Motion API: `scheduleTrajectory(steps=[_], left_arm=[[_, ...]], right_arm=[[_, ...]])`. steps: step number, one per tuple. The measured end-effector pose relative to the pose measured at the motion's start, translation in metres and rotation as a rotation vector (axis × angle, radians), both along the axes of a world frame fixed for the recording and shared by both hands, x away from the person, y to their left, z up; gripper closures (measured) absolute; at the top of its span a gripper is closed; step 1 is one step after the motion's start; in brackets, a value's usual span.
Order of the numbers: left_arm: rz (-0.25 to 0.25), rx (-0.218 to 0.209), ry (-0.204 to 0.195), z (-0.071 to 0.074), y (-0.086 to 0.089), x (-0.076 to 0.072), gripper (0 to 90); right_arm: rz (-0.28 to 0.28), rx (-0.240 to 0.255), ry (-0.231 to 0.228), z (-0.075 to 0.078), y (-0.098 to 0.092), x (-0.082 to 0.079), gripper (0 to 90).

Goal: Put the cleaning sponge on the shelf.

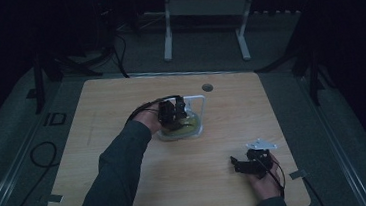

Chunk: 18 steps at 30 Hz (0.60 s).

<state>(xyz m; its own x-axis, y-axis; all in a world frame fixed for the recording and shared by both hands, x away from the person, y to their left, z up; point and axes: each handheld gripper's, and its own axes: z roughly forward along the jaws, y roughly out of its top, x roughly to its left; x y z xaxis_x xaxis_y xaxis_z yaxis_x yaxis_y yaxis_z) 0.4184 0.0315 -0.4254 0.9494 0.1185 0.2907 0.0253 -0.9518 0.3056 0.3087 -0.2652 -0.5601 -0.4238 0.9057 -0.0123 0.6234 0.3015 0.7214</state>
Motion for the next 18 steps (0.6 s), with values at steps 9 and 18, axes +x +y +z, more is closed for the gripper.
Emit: scheduleTrajectory(steps=[9, 18], left_arm=[[-0.01, 0.039, -0.024, 0.0029, -0.0022, 0.0032, 71.6], [-0.024, 0.073, -0.03, -0.0047, -0.0075, 0.0075, 71.5]], right_arm=[[-0.001, 0.001, 0.001, 0.0, 0.0001, -0.0001, 12.4], [-0.001, 0.001, 0.001, 0.0, 0.0001, -0.0001, 12.4]])
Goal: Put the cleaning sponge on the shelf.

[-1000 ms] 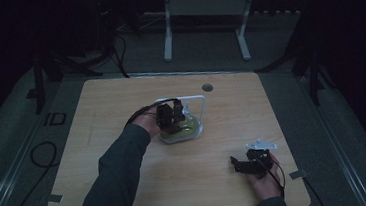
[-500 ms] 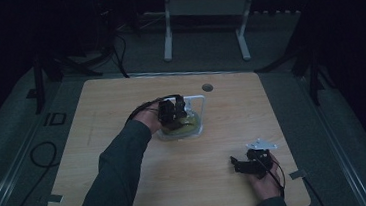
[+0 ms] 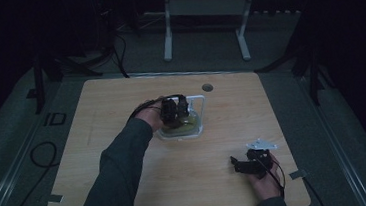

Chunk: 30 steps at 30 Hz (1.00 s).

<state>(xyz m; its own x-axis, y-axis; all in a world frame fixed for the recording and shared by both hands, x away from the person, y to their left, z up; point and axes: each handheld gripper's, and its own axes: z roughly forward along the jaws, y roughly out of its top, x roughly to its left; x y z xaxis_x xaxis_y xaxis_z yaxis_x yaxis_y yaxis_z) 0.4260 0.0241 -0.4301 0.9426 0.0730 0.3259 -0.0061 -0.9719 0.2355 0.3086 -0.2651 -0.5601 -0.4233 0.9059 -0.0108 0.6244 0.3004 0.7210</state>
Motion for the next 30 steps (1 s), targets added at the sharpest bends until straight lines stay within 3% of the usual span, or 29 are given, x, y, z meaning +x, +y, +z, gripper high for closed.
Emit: scheduleTrajectory(steps=[30], left_arm=[[-0.03, 0.079, -0.055, -0.022, -0.009, -0.003, 71.5]], right_arm=[[-0.001, 0.001, 0.002, 0.0, 0.0, 0.0, 12.5]])
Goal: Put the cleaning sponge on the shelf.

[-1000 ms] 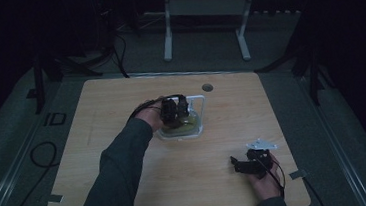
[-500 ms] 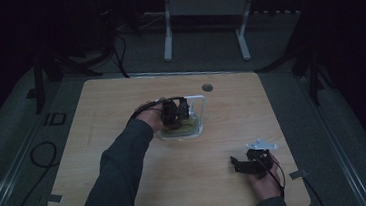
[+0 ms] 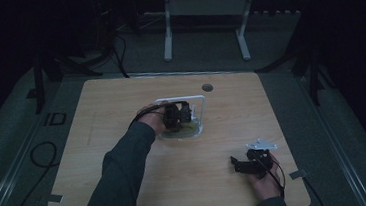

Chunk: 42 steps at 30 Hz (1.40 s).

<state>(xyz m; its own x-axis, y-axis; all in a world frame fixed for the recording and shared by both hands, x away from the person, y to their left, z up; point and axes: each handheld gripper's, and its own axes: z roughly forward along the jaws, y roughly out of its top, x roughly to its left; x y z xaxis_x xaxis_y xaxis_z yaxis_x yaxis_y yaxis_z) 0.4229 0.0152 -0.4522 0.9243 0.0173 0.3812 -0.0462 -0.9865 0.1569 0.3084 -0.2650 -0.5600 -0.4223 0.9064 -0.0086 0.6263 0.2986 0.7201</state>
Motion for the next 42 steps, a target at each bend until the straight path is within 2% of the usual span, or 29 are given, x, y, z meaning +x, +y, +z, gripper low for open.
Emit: scheduleTrajectory(steps=[18, 27, 34, 42], left_arm=[[0.026, 0.007, -0.027, -0.01, -0.006, 0.003, 71.0], [0.025, 0.006, -0.053, -0.013, -0.007, 0.003, 70.8], [0.023, 0.023, -0.074, -0.015, -0.008, 0.004, 70.8], [0.039, 0.013, -0.101, -0.015, -0.009, 0.005, 71.0]], right_arm=[[0.0, 0.0, 0.0, 0.0, 0.0, 0.0, 12.5], [0.0, -0.001, 0.0, 0.0, 0.0, 0.0, 12.5], [0.0, 0.0, -0.001, 0.0, 0.0, 0.0, 12.5], [0.0, 0.0, -0.001, 0.0, 0.0, 0.0, 12.5]])
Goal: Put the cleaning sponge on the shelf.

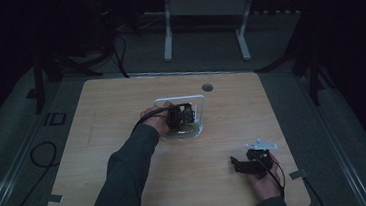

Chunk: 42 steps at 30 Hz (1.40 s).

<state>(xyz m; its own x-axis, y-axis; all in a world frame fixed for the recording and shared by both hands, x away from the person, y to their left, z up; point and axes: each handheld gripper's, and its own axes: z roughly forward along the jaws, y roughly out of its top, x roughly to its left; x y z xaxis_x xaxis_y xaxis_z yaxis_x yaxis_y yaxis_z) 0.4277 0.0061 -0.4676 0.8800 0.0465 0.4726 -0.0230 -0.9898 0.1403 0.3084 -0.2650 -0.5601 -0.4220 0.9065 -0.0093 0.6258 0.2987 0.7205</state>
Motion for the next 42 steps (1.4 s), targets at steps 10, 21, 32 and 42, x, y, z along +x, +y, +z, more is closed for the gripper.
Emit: scheduleTrajectory(steps=[10, 21, 32, 42], left_arm=[[0.045, -0.016, 0.034, 0.001, 0.0, -0.001, 58.9], [0.05, -0.025, 0.021, 0.012, 0.002, -0.008, 51.6], [0.054, -0.076, 0.032, 0.028, 0.014, -0.021, 54.6], [0.08, -0.137, 0.048, 0.043, 0.026, -0.033, 56.9]], right_arm=[[0.0, 0.0, 0.001, 0.0, 0.0, 0.0, 12.5], [0.0, 0.0, 0.0, 0.0, 0.0, 0.0, 12.6], [-0.002, 0.002, 0.0, 0.0, 0.0, 0.0, 12.6], [-0.002, 0.0, -0.002, 0.0, 0.0, 0.0, 12.6]])
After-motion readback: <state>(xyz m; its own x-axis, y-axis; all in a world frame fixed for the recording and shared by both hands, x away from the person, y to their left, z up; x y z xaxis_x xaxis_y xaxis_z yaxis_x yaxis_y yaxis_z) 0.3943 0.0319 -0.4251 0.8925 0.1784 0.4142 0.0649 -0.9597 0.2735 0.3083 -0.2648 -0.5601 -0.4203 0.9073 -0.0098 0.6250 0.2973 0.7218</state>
